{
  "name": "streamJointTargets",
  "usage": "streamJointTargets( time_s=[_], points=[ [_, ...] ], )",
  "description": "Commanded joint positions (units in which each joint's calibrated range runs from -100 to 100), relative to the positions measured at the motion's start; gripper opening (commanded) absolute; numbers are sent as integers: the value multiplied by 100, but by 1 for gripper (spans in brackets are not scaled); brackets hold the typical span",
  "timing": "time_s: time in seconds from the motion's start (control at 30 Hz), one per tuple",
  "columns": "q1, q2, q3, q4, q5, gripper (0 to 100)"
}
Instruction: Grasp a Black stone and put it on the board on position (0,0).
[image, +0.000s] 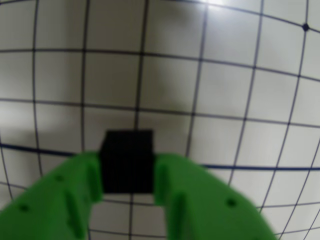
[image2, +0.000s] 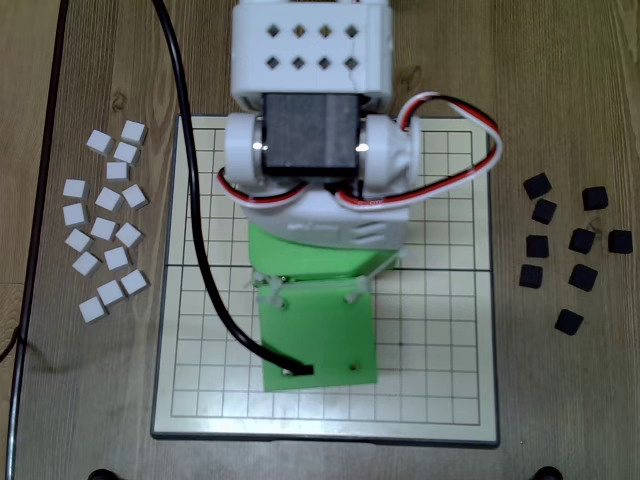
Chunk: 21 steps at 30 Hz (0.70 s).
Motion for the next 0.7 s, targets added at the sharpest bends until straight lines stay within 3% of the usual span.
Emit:
streamJointTargets(
  time_s=[0.0, 0.67],
  points=[
    [102, -242, 3, -90, -39, 6],
    [129, -360, 264, -181, -44, 6]
  ],
)
